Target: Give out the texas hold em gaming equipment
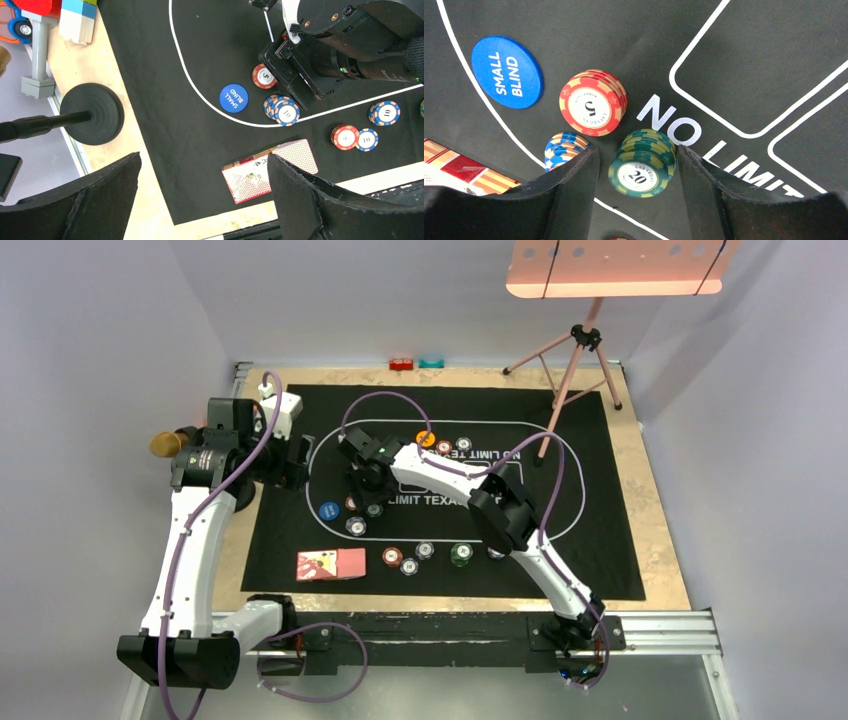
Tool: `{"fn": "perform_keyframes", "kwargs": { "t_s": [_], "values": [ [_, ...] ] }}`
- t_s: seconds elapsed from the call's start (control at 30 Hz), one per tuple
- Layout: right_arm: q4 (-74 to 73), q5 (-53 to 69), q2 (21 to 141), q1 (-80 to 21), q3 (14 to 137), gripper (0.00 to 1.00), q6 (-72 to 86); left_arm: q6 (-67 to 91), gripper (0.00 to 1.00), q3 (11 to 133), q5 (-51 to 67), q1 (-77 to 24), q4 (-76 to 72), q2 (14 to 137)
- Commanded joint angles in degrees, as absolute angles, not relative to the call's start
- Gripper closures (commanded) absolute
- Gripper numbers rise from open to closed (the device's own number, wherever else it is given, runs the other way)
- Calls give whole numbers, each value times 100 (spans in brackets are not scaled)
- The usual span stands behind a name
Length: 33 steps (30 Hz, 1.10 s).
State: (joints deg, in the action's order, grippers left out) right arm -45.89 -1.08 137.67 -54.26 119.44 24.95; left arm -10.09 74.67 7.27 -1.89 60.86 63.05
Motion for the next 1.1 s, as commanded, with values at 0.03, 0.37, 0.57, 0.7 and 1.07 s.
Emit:
{"fn": "perform_keyframes", "kwargs": {
  "t_s": [0.03, 0.37, 0.57, 0.7, 1.07],
  "values": [
    [-4737, -73, 13622, -5440, 12339, 38, 2395, -1002, 0, 7480, 760, -145, 5953, 6140],
    [-4815, -598, 12181, -4993, 11452, 36, 2290, -1027, 0, 7483, 702, -142, 5969, 6113],
    [-4434, -977, 10408, -4949, 9064, 12, 2169, -1071, 0, 7515, 745, -145, 5979, 6153],
    [-4387, -1109, 9653, -4946, 7822, 7, 2495, -1081, 0, 7506, 768, -145, 5983, 6188],
    [-3944, -898, 8613, -4959, 6011, 4, 2932, -1064, 0, 7490, 783, -141, 5982, 6192]
  ]
}}
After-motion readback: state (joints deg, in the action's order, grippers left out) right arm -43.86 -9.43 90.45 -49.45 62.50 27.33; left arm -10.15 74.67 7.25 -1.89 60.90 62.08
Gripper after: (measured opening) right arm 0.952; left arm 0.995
